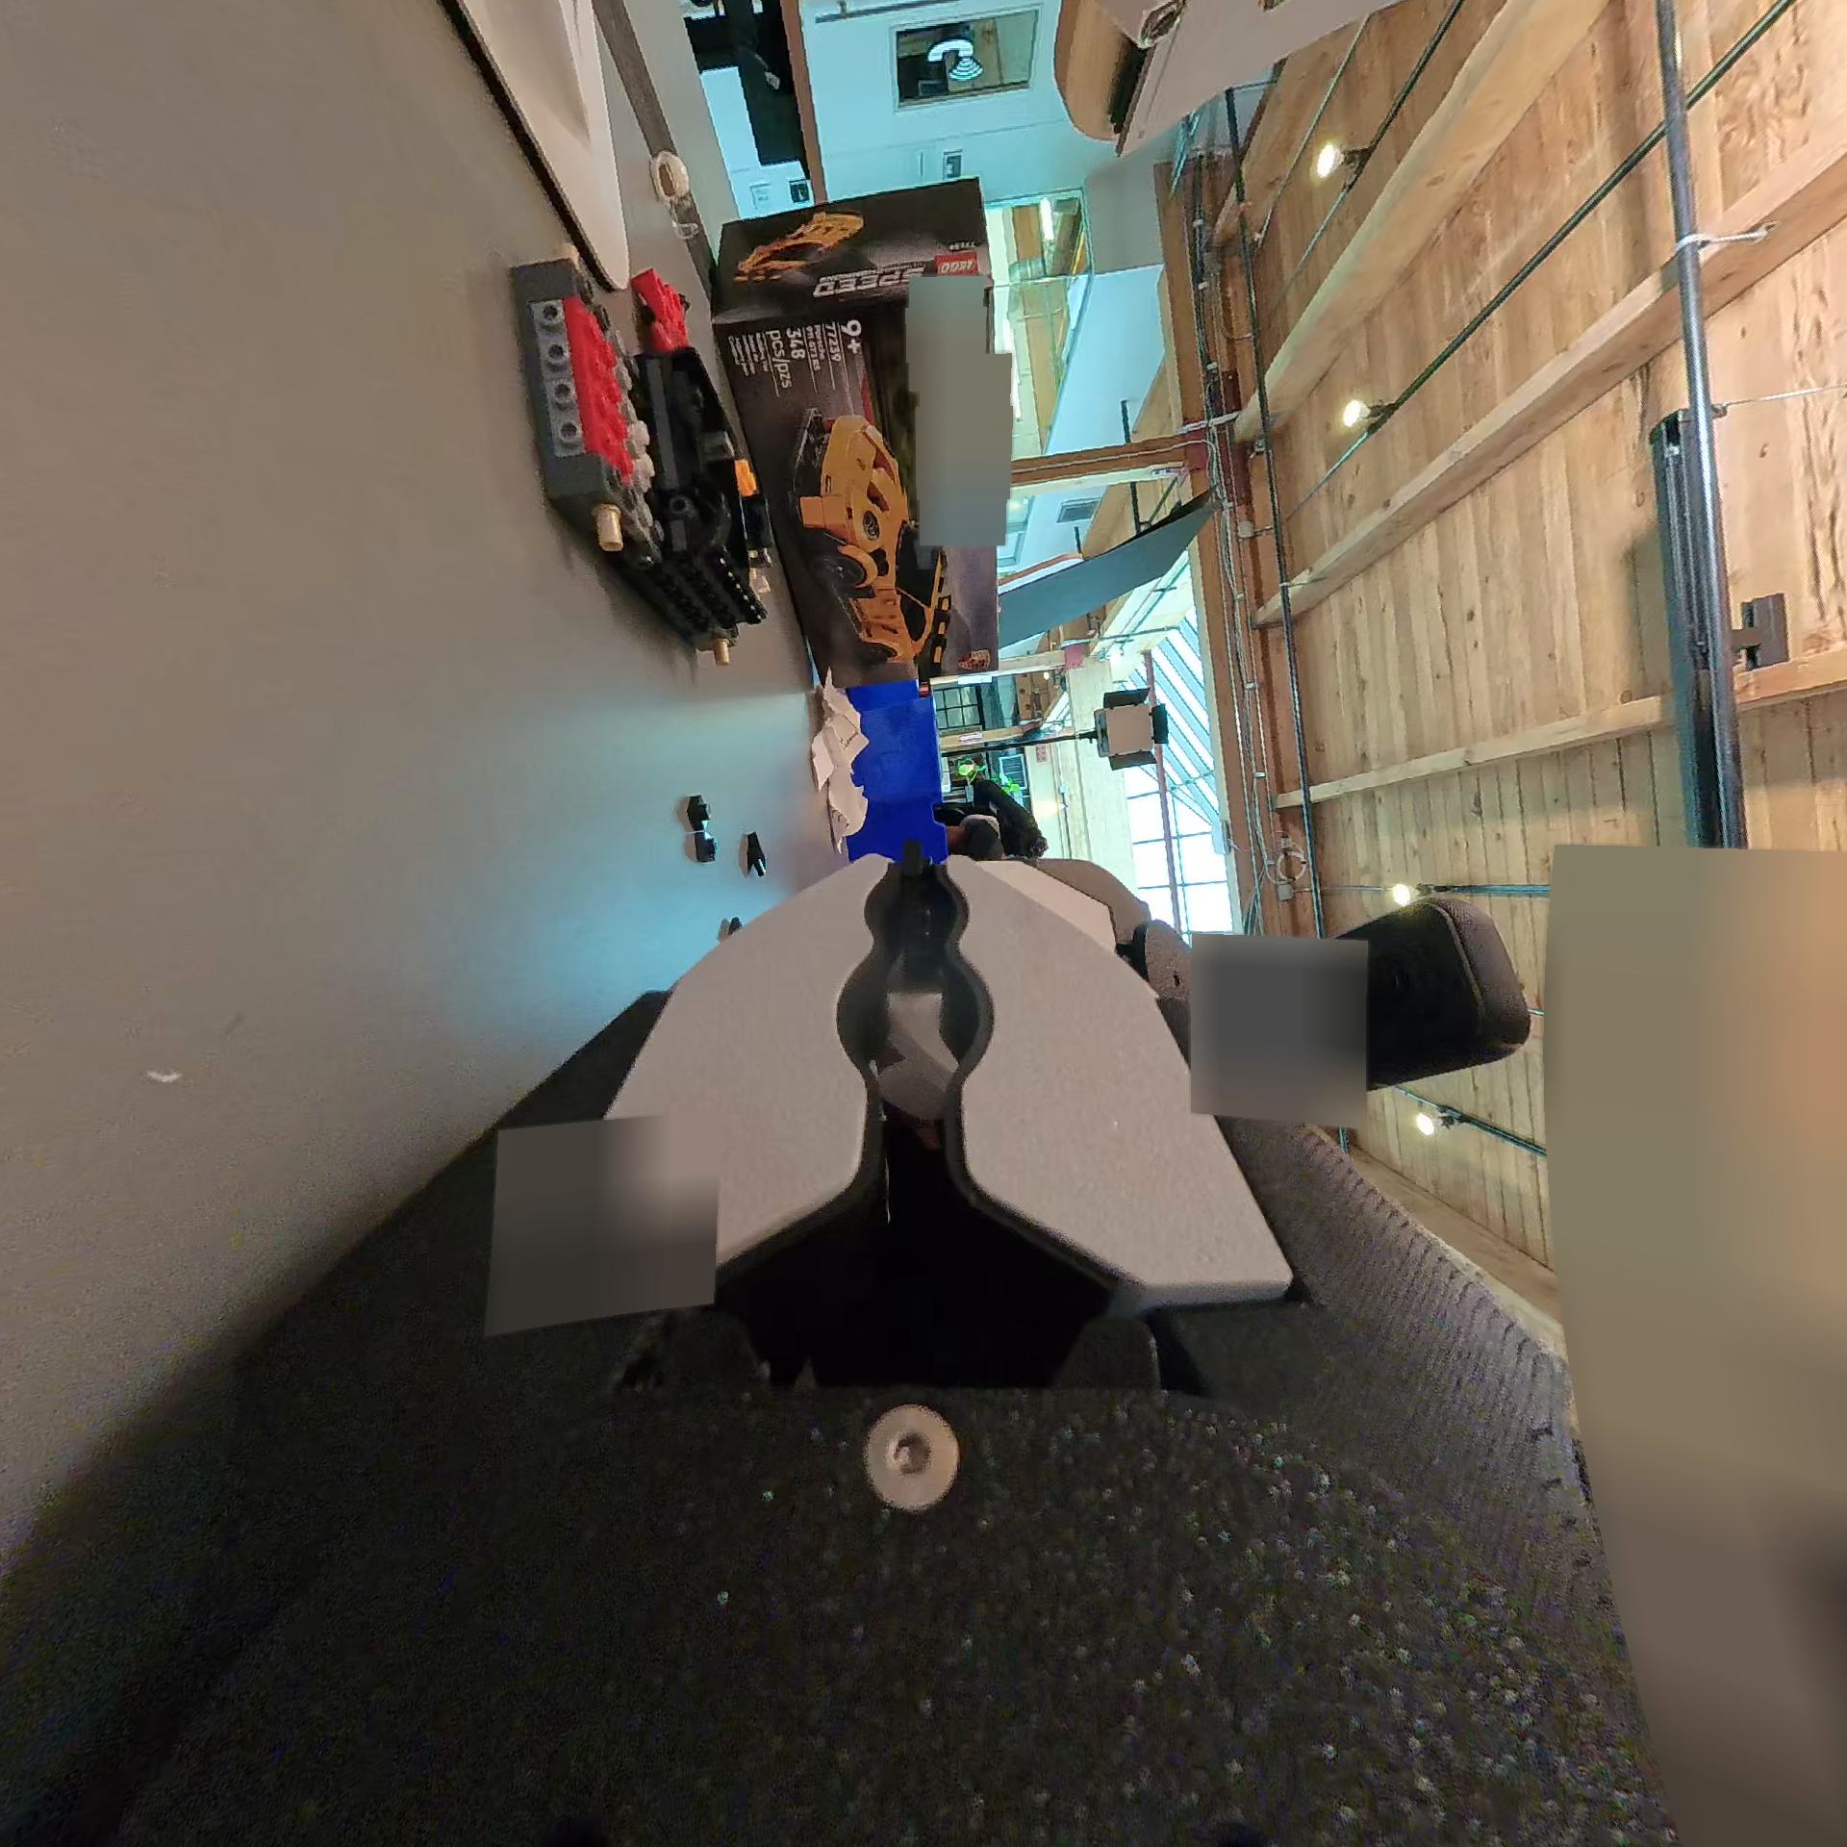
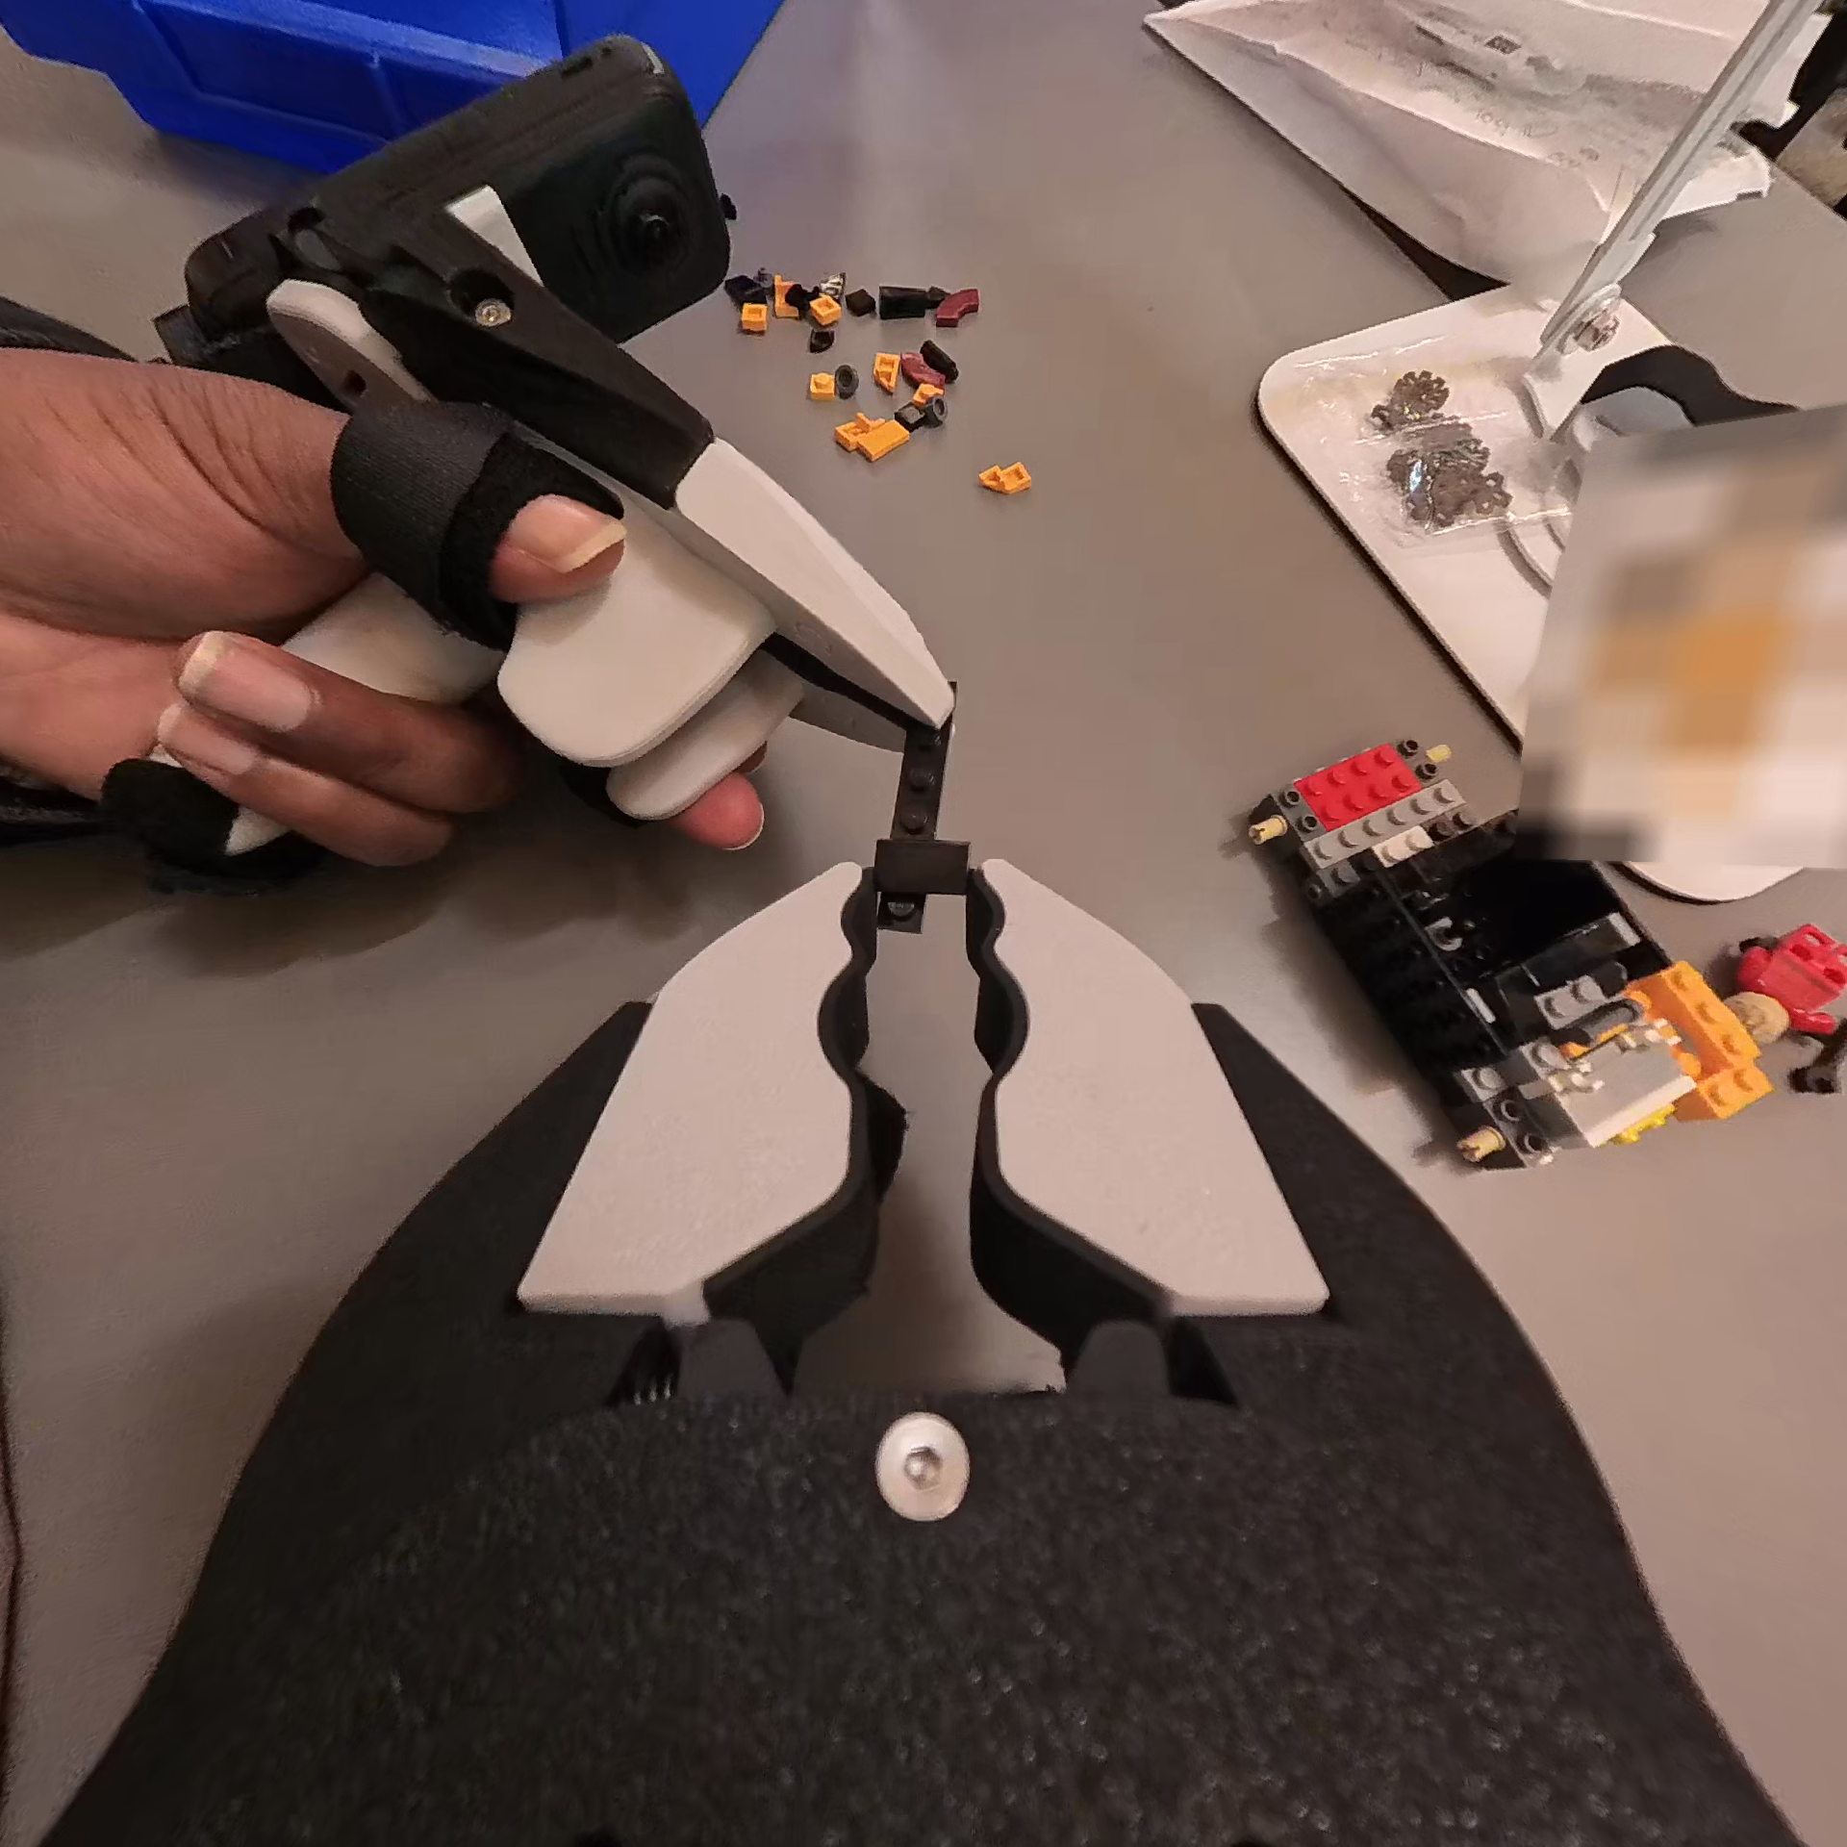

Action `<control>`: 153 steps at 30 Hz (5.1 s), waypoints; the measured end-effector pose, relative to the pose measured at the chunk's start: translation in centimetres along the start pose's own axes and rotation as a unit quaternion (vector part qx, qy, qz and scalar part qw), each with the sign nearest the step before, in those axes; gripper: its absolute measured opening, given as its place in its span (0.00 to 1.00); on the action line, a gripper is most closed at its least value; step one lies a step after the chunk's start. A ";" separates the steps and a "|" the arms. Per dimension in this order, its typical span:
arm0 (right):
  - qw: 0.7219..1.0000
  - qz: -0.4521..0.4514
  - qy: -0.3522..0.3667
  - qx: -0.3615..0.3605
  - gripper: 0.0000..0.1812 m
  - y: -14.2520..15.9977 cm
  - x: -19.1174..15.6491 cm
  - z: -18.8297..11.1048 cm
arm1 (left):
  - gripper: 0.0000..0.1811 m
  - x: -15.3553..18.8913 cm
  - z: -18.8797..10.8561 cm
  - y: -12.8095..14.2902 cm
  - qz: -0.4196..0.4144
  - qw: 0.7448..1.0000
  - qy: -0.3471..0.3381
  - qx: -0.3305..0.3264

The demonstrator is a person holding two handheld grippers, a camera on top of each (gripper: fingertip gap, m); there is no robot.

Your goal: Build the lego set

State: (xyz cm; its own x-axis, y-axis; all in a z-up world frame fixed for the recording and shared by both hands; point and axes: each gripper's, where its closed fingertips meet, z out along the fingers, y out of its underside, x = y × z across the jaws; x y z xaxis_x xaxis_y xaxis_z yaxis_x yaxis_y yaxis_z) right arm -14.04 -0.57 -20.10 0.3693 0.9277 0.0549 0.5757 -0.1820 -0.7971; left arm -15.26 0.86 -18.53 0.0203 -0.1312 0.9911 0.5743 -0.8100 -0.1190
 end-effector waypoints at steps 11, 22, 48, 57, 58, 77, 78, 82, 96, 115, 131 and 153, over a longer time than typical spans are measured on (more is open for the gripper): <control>0.998 -0.005 -0.058 0.018 0.09 0.0 -0.1 -0.5 | 0.03 0.1 0.0 0.1 0.000 1.000 0.003 -0.002; 0.998 -0.056 -0.029 -0.004 0.09 -0.1 -0.7 0.0 | 0.03 -0.1 0.2 0.4 -0.001 1.000 -0.003 -0.009; 0.914 -0.255 -0.260 -0.180 0.10 2.5 -0.8 -2.7 | 0.03 -0.8 0.9 3.2 -0.001 0.996 -0.013 -0.087; 0.976 -0.160 -0.131 -0.074 0.13 1.7 -0.5 -1.9 | 0.03 -0.9 0.6 2.0 -0.004 0.998 -0.017 -0.056; 0.980 -0.142 -0.121 -0.066 0.14 1.6 -0.5 -1.8 | 0.03 -0.9 0.5 1.9 -0.004 0.998 -0.017 -0.052; 0.941 -0.091 -0.325 -0.023 0.04 -1.7 -1.3 -6.5 | 0.20 5.8 0.2 5.0 0.466 0.863 0.078 -0.178; 0.937 -0.091 -0.337 -0.028 0.04 -1.7 -1.7 -6.6 | 0.20 5.5 0.3 5.5 0.508 0.838 0.064 -0.190; 0.928 -0.112 -0.352 -0.047 0.04 -1.5 -2.8 -6.4 | 0.09 5.0 0.7 6.3 0.585 0.783 0.026 -0.208; 0.933 -0.098 -0.343 -0.047 0.04 -0.6 -2.4 -6.0 | 0.05 4.1 0.3 6.3 0.594 0.772 0.015 -0.226; 0.947 -0.180 -0.241 -0.109 0.09 4.9 -1.3 -3.1 | 0.04 1.8 -1.5 2.6 0.587 0.786 -0.022 -0.192; 0.937 -0.226 -0.240 -0.118 0.00 5.9 -3.0 -0.7 | 0.04 1.5 -1.6 2.8 0.590 0.782 -0.021 -0.201; 0.925 -0.172 -0.295 -0.167 0.00 5.5 -3.1 0.2 | 0.04 1.6 -1.9 1.7 0.579 0.792 -0.034 -0.189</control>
State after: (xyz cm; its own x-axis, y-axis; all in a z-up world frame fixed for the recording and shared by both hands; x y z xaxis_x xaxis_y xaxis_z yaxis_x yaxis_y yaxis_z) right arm -12.14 -4.41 -24.77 -0.2833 0.9479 -0.1459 0.8152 0.1578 -0.5573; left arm -15.82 -1.83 -17.30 0.4055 -0.8912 0.2030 -0.1480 -0.2832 -0.9476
